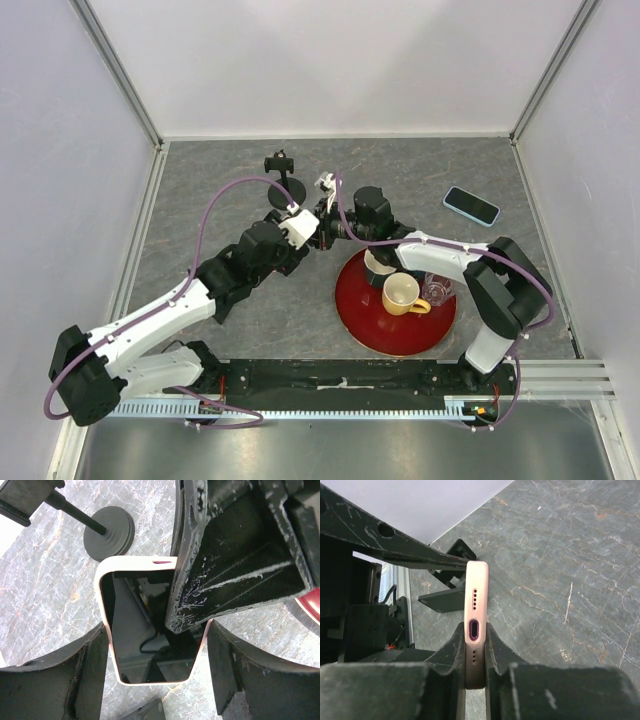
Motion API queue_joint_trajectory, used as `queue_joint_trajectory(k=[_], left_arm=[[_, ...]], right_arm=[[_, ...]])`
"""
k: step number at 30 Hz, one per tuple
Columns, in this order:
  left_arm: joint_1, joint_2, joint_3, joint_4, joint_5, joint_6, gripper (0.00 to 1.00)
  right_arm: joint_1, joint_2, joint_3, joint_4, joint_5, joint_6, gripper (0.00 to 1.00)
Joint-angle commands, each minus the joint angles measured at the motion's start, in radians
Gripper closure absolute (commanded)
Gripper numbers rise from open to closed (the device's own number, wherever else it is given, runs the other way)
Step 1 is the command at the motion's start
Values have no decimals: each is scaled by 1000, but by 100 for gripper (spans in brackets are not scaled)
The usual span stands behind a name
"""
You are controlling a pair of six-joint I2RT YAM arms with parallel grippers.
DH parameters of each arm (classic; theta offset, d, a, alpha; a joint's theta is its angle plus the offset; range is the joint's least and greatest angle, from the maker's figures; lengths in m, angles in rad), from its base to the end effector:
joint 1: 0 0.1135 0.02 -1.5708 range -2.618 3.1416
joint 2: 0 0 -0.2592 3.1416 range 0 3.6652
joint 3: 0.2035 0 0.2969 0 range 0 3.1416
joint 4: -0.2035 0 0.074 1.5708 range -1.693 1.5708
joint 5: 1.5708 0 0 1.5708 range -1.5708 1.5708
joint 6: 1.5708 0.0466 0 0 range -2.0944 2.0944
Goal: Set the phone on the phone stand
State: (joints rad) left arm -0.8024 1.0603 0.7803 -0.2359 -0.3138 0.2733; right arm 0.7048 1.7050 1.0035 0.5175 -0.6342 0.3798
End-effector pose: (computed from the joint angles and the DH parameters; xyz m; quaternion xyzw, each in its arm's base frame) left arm 0.2135 -0.2002 0.2586 0.3697 0.7733 0.0003 0.5152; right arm 0.3060 0.2965 0.2081 -0.3149 0.6889 0.5188 0.3964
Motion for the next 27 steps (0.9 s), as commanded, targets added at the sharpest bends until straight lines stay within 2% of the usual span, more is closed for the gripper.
queue_joint_trajectory(k=[1, 2, 3, 6, 9, 12, 16, 19, 23, 27], left_arm=[[0, -10, 27, 78, 30, 15, 96], [-1, -10, 34, 69, 45, -2, 86], [-1, -14, 42, 64, 54, -11, 64], [0, -66, 22, 86, 93, -37, 32], [8, -164, -31, 162, 104, -68, 17], [47, -247, -71, 222, 151, -130, 9], [132, -287, -85, 267, 255, -218, 5], [228, -270, -84, 306, 392, -316, 1], [363, -188, -79, 398, 707, -497, 1], [494, -91, -84, 565, 918, -638, 1]], right_arm=[[-1, -10, 18, 73, 40, -15, 100], [-1, -33, 8, 84, 86, -9, 100], [-2, -48, -24, 113, 117, -7, 100], [-11, -120, -98, 171, 247, 8, 100], [-56, -185, -181, 270, 287, 73, 100], [-129, -235, -275, 425, 266, 177, 100], [-215, -291, -356, 547, 245, 252, 100], [-241, -330, -391, 587, 243, 272, 100], [-254, -364, -437, 699, 212, 327, 100], [-257, -383, -459, 788, 185, 366, 100]])
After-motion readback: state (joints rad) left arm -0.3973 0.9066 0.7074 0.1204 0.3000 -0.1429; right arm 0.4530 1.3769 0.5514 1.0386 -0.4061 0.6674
